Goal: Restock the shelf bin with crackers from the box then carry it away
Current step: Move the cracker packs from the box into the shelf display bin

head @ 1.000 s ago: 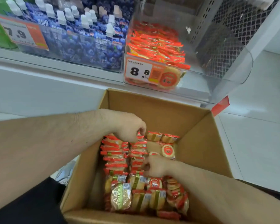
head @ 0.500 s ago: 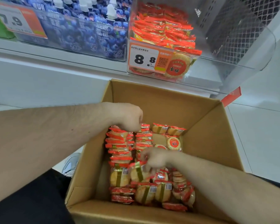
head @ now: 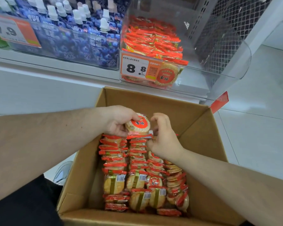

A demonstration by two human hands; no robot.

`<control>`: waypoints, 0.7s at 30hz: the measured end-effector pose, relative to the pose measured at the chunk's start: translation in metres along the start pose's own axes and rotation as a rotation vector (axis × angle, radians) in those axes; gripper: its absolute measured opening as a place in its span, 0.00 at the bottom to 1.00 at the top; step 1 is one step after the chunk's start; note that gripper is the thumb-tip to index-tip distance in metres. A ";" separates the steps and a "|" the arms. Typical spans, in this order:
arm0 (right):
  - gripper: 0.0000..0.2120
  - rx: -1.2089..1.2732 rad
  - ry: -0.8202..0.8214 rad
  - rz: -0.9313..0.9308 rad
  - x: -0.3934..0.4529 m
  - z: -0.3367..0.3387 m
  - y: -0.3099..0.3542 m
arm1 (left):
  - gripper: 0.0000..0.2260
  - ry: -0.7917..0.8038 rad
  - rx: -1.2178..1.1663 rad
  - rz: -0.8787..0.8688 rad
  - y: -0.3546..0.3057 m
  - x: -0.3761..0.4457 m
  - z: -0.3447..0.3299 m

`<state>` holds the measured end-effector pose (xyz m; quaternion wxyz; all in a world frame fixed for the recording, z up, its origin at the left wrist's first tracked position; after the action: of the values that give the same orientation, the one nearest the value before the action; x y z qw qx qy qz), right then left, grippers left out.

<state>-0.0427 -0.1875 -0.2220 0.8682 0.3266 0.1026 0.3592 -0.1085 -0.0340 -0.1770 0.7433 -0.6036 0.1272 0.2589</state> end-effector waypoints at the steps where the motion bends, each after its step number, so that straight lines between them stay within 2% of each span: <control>1: 0.21 -0.041 0.051 -0.139 -0.002 -0.008 -0.012 | 0.10 -0.020 0.018 0.003 0.001 -0.001 0.002; 2: 0.18 -0.131 0.147 -0.246 -0.005 -0.017 -0.023 | 0.09 -0.029 0.019 -0.003 0.004 0.000 0.004; 4: 0.09 -0.387 0.528 -0.337 -0.018 -0.046 -0.046 | 0.07 -0.022 0.056 -0.007 0.007 -0.003 0.006; 6: 0.15 -0.548 0.915 -0.361 -0.041 -0.076 -0.065 | 0.10 0.007 0.088 -0.001 0.008 -0.002 0.005; 8: 0.22 -0.678 1.105 -0.348 -0.059 -0.098 -0.076 | 0.11 0.032 0.104 0.000 0.007 -0.003 0.003; 12: 0.23 -0.781 1.146 -0.376 -0.075 -0.123 -0.082 | 0.11 0.035 0.089 -0.014 0.004 0.000 0.005; 17: 0.11 -0.853 1.133 -0.256 -0.072 -0.120 -0.077 | 0.09 0.013 0.061 -0.032 0.001 0.001 0.010; 19: 0.06 -0.809 1.086 -0.210 -0.060 -0.101 -0.071 | 0.06 -0.003 0.048 -0.050 -0.002 0.001 0.012; 21: 0.02 -0.753 0.962 -0.169 -0.043 -0.071 -0.065 | 0.06 -0.036 0.025 -0.074 -0.005 0.001 0.016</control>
<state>-0.0669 -0.2165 -0.3198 0.8057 -0.2101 0.3746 0.4080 -0.1071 -0.0195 -0.1693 0.7619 -0.5940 0.0946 0.2404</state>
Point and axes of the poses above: each hand's wrist, its own x-axis towards the middle knuckle, its own z-axis out of the back of the hand, y = z × x, the point moved 3 cm from there along x, towards the middle knuckle, and after that the axes turned 11 degrees about -z, right-handed, at the moved point
